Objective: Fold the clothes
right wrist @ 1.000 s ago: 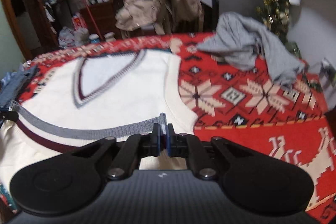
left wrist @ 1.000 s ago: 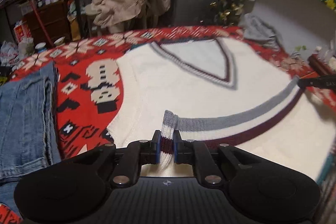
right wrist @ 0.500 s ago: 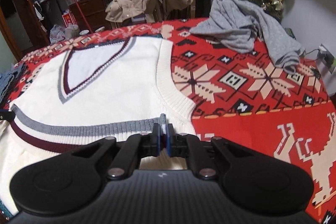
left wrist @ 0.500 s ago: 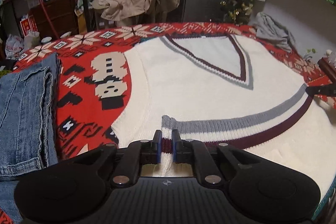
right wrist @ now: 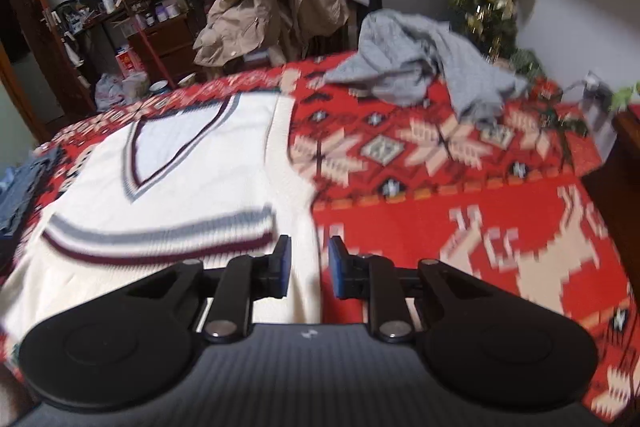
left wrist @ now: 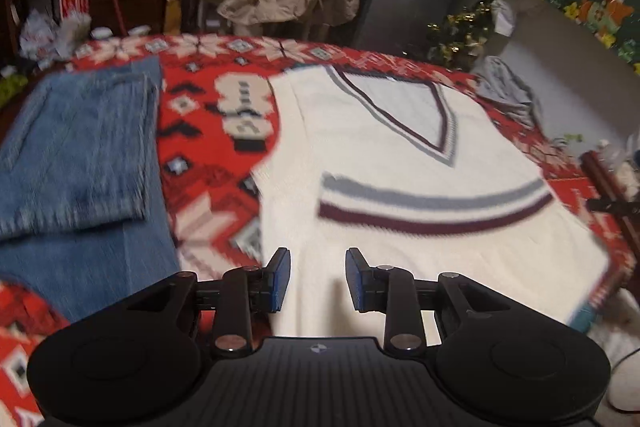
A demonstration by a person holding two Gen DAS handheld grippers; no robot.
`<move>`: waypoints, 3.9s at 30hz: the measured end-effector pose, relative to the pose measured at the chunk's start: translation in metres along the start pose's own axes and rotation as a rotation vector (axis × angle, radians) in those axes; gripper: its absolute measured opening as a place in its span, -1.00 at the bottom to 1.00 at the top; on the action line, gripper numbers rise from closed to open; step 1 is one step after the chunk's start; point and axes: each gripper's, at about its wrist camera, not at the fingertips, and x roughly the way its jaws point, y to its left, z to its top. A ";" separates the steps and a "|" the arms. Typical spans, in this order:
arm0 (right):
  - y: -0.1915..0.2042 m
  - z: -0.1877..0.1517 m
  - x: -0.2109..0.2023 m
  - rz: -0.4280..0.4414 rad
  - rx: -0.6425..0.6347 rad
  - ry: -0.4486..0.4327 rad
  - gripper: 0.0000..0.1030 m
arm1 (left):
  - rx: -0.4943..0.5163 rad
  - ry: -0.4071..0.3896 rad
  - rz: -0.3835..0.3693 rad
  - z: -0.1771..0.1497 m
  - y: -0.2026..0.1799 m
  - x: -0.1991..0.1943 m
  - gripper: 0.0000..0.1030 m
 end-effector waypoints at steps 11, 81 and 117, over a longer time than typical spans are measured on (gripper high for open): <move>0.018 0.010 0.036 0.040 -0.048 0.022 -0.57 | 0.036 0.020 0.006 0.021 -0.006 0.041 -0.57; 0.179 -0.119 -0.030 0.143 -0.339 -0.029 -0.81 | 0.206 -0.044 -0.212 -0.088 -0.162 0.022 -0.79; 0.110 -0.097 -0.019 -0.005 -0.145 0.029 -0.85 | 0.149 -0.054 -0.251 -0.094 -0.151 0.022 -0.76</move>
